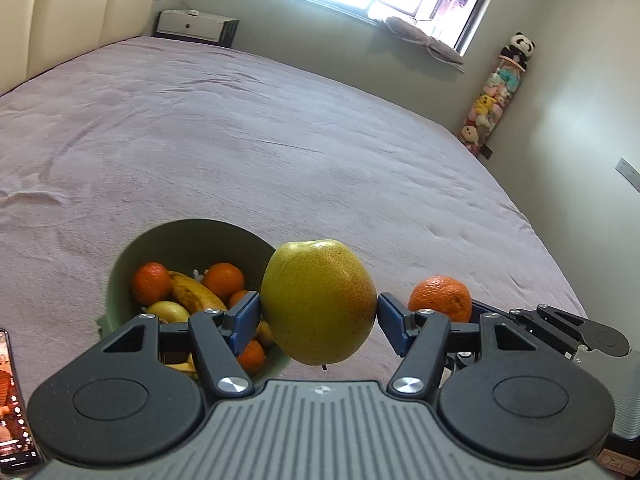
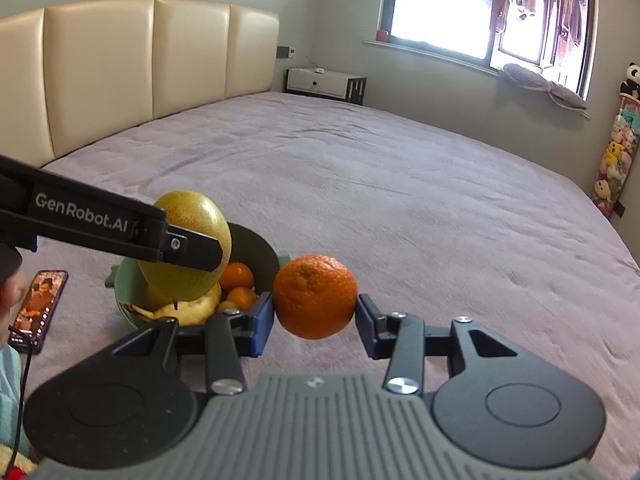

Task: Organize fruits
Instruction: 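Carry the pear over the colander with the left tool while the right tool carries the tangerine, then lower the pear into the colander with the left tool while the right tool lowers the tangerine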

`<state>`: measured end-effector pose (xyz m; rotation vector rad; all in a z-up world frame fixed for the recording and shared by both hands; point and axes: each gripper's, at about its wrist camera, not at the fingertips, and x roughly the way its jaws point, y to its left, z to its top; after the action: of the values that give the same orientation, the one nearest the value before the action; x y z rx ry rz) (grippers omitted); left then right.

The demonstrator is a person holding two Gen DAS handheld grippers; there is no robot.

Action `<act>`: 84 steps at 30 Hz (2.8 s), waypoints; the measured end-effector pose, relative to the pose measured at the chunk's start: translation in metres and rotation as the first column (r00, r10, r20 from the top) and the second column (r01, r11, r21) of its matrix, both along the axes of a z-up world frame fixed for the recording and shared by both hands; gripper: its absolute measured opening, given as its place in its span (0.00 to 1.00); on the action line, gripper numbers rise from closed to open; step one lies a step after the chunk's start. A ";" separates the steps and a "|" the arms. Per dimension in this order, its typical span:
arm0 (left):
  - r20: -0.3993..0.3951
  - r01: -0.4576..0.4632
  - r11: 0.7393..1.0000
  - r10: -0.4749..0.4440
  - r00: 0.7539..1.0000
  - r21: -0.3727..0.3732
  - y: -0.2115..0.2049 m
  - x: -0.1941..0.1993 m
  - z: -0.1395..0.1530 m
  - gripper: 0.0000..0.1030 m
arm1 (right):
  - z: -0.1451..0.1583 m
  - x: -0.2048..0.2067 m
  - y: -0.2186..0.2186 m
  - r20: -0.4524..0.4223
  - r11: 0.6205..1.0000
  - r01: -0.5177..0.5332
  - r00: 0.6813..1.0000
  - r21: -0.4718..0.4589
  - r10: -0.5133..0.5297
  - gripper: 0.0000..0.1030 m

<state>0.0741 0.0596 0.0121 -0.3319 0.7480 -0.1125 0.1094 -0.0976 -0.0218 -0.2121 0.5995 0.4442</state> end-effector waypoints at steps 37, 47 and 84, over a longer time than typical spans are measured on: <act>-0.109 -0.169 0.976 0.155 0.982 -0.136 0.075 0.060 -0.066 0.71 | -0.051 0.083 0.062 -0.110 0.992 -0.104 0.988 0.071 0.112 0.41; -0.148 -0.211 0.960 0.186 0.971 -0.183 0.085 0.068 -0.089 0.71 | -0.053 0.099 0.090 -0.100 0.985 -0.169 0.980 0.014 0.170 0.41; -0.169 -0.247 0.958 0.222 0.960 -0.145 0.095 0.064 -0.077 0.56 | -0.069 0.107 0.110 -0.131 0.961 -0.257 0.961 -0.099 0.243 0.41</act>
<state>0.1382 0.1546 -0.0648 -0.5900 0.8460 0.0773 0.2167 0.0123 -0.0908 -0.3771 0.7184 0.6710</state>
